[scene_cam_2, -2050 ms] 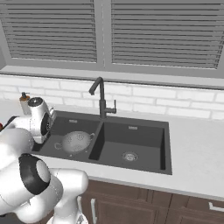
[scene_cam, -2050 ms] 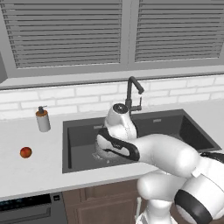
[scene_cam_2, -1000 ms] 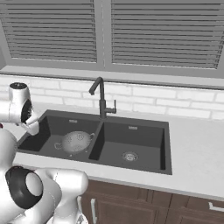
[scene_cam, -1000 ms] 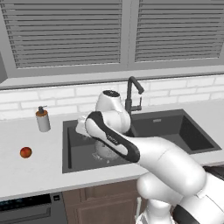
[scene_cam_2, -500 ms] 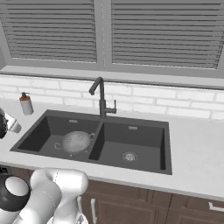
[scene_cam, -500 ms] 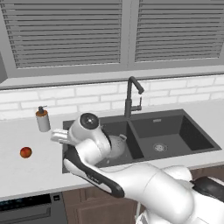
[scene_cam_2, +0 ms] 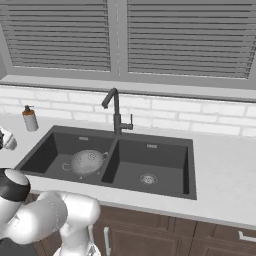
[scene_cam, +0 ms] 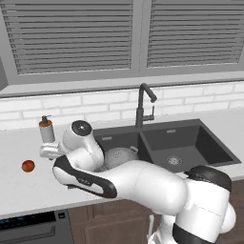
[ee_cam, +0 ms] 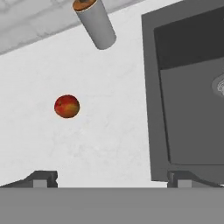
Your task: Put the colander in the sink, put the apple in the colander, and turn on the sink faucet and pour water over the colander.
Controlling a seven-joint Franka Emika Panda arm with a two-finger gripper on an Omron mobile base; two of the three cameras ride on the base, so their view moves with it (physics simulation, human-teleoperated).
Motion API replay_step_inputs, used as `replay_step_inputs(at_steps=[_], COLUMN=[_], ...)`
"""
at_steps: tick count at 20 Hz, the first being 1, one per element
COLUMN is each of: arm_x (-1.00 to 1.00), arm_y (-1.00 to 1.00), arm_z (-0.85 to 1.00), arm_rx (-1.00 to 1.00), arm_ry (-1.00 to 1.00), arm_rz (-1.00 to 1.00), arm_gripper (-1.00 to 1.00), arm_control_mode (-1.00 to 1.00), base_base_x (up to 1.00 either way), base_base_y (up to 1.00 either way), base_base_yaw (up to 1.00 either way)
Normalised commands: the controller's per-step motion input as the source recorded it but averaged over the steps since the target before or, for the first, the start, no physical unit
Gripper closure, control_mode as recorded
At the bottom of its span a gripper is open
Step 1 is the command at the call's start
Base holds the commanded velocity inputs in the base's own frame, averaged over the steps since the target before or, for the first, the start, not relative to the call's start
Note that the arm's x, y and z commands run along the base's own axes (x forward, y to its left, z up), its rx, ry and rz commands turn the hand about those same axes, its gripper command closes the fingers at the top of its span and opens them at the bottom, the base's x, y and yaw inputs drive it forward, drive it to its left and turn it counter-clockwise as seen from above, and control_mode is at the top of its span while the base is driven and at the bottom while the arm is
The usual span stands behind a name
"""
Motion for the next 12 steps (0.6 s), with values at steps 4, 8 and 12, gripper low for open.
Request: replay_step_inputs(at_steps=[4, 8, 12], arm_x=[0.19, 0.19, 0.21], arm_y=[0.63, 0.69, 0.53], arm_z=[0.07, 0.0, -0.17], arm_rx=[-0.09, -0.12, -0.11], arm_ry=[0.15, 0.13, 0.02], arm_rz=[0.07, 0.04, 0.05], arm_gripper=[-1.0, -1.0, -1.0], arm_control_mode=[-1.0, -1.0, -1.0], base_base_x=[0.0, 0.0, 0.0], base_base_y=[0.0, 0.0, 0.0], base_base_yaw=[0.0, 0.0, 0.0])
